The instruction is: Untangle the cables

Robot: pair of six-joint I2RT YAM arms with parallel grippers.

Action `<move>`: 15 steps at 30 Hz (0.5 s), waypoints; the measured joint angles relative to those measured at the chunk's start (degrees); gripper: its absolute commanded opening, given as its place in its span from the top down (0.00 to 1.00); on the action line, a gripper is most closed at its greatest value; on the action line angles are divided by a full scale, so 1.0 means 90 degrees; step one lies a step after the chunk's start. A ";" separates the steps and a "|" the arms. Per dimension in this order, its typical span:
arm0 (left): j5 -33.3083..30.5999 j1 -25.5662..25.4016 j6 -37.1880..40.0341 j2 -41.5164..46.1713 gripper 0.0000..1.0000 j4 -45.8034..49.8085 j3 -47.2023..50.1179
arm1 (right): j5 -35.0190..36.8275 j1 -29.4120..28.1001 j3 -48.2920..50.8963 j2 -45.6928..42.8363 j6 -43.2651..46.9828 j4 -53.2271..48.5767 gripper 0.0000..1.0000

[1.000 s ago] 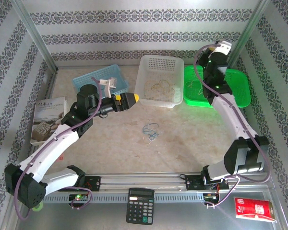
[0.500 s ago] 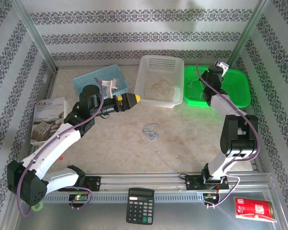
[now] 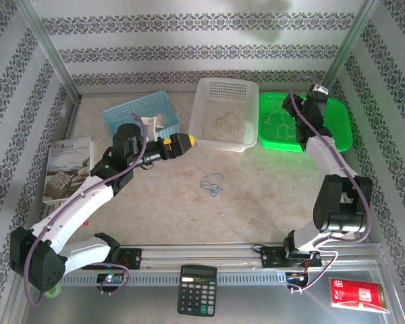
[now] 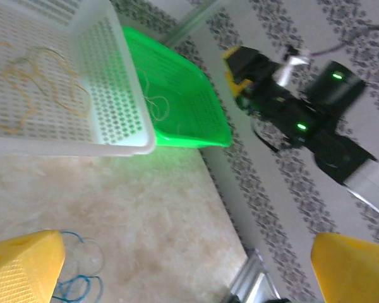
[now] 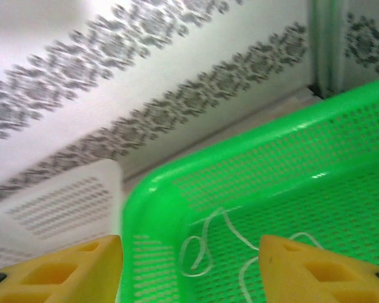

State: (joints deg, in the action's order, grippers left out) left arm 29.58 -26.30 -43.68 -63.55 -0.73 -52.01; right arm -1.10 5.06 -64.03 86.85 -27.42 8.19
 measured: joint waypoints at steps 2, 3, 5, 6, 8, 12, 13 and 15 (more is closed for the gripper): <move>-0.0357 0.0000 0.0085 0.0216 0.00 0.0085 0.0129 | -0.0221 -0.0136 0.0180 -0.0335 -0.0109 -0.0005 0.41; -0.0525 0.0000 0.0138 0.0330 0.00 0.0109 0.0197 | -0.0330 -0.0262 0.0296 -0.0505 -0.0141 -0.0019 0.41; -0.0843 0.0000 0.0243 0.0580 0.00 0.0172 0.0328 | -0.0534 -0.0593 0.0544 -0.0799 -0.0204 -0.0056 0.41; -0.0998 0.0000 0.0301 0.0702 0.00 0.0182 0.0389 | -0.0634 -0.0784 0.0697 -0.0947 -0.0238 -0.0085 0.41; -0.1273 0.0000 0.0367 0.0886 0.00 0.0233 0.0464 | -0.0789 -0.1197 0.0996 -0.1219 -0.0291 -0.0172 0.41; -0.1707 0.0002 0.0435 0.1035 0.00 0.0418 0.0522 | -0.0886 -0.2217 0.1756 -0.1751 -0.0418 -0.0321 0.41; -0.1763 0.0002 0.0444 0.1032 0.00 0.0442 0.0546 | -0.0886 -0.2448 0.1921 -0.1843 -0.0447 -0.0362 0.41; -0.1875 0.0002 0.0444 0.1027 0.00 0.0520 0.0644 | -0.0806 -0.3053 0.2327 -0.1991 -0.0556 -0.0374 0.42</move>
State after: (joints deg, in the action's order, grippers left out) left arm 12.71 -26.28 -39.68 -54.30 3.95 -46.22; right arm -8.36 -22.41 -43.09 68.93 -32.42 4.82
